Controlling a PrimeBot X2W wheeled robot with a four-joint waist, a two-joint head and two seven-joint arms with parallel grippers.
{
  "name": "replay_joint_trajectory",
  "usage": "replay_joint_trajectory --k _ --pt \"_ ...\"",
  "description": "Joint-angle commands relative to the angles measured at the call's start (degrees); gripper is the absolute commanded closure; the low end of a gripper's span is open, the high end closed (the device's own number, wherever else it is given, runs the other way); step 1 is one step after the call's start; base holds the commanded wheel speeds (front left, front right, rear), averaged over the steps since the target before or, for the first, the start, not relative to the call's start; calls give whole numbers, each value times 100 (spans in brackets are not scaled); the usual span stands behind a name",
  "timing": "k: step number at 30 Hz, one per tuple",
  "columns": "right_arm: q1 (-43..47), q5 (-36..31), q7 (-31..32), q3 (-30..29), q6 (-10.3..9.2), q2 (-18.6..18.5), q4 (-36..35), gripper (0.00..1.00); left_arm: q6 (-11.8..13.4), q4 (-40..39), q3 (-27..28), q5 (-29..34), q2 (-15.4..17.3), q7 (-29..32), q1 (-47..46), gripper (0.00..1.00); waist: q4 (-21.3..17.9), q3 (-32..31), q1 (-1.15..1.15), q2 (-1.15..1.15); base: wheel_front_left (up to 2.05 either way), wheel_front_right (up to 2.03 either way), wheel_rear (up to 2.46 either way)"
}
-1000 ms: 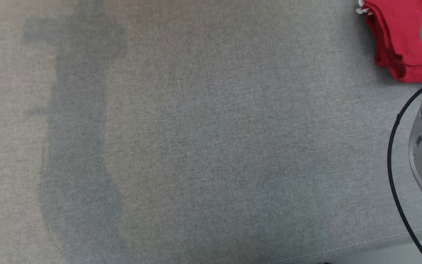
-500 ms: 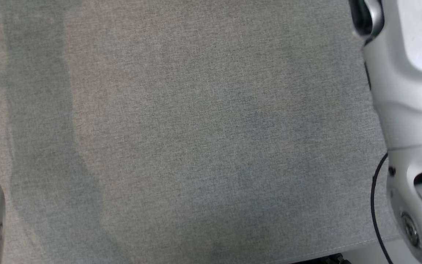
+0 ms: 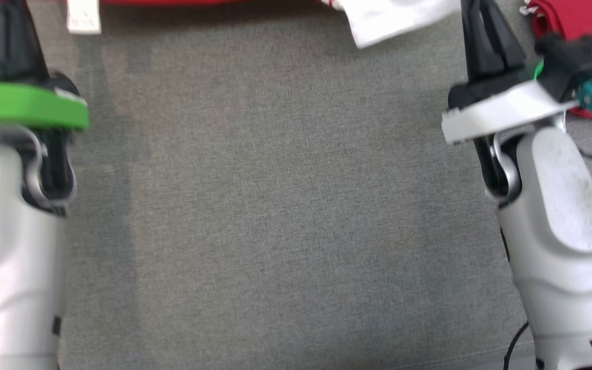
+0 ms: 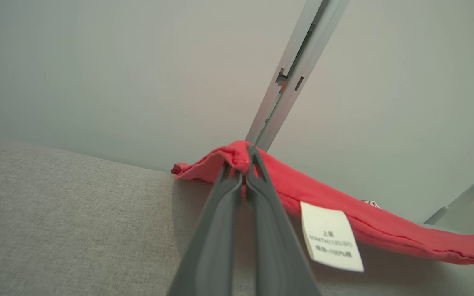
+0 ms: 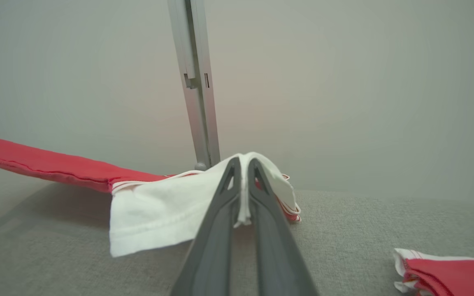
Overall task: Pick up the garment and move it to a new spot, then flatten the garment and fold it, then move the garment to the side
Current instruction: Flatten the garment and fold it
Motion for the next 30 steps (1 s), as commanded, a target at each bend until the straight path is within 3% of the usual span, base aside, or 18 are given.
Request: replay_joint_trajectory --k 1,10,16,24,30 --pt "324 75 42 -49 -6 -22 -121 100 -19 -85 20 -6 -63 -27 344 100 136 -539 0 0 0 0 0" --pt "2220 424 608 -99 -6 -22 -1215 100 -19 -749 291 -192 -344 -28 2321 100 121 -1586 0 0 0 0 0" --pt "3489 611 1009 -253 -6 -25 -1983 100 -19 -1220 400 27 -487 -22 3524 100 114 -2127 0 0 0 0 0" --pt "4805 631 1597 -455 -6 -22 -3063 100 50 -1751 310 45 -599 -23 4576 100 203 -2551 0 0 0 0 0" --pt "5208 702 1883 -499 -6 -22 -3279 100 200 -2016 236 -36 -626 185 5069 100 207 -2650 0 0 0 0 0"
